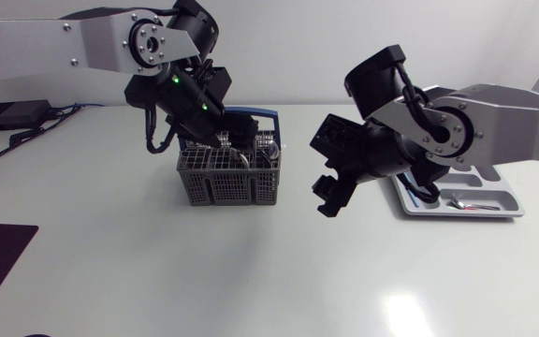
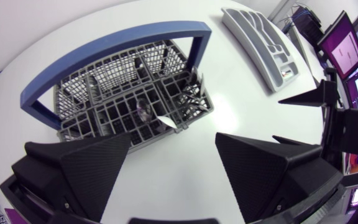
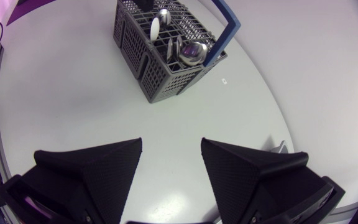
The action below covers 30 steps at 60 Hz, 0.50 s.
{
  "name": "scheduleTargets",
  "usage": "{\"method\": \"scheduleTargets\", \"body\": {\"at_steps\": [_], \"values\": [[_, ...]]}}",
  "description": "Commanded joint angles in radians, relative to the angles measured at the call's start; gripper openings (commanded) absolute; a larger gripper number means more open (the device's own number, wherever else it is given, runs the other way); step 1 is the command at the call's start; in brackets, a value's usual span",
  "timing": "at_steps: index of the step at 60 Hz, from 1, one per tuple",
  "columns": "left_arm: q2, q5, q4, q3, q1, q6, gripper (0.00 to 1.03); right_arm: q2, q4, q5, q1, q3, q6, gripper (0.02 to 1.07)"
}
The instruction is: Unload the cutlery basket into the drawer organizer.
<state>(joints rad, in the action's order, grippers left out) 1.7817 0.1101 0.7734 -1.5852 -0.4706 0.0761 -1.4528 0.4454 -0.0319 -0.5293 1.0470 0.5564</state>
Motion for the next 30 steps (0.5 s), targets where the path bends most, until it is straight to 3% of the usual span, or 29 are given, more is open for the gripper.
{"method": "scheduleTargets", "body": {"at_steps": [1, 5, 30], "values": [[0.033, -0.07, -0.008, -0.041, -0.017, 0.034, 0.97, -0.011, -0.005, -0.013, -0.008, -0.024, -0.015, 0.72], [0.051, -0.127, 0.003, -0.058, -0.028, 0.034, 0.97, -0.007, -0.007, -0.013, -0.008, -0.027, -0.013, 0.72], [0.058, -0.089, 0.015, -0.055, -0.019, 0.013, 0.96, 0.0, -0.019, -0.014, -0.008, -0.053, -0.006, 0.72]]}}
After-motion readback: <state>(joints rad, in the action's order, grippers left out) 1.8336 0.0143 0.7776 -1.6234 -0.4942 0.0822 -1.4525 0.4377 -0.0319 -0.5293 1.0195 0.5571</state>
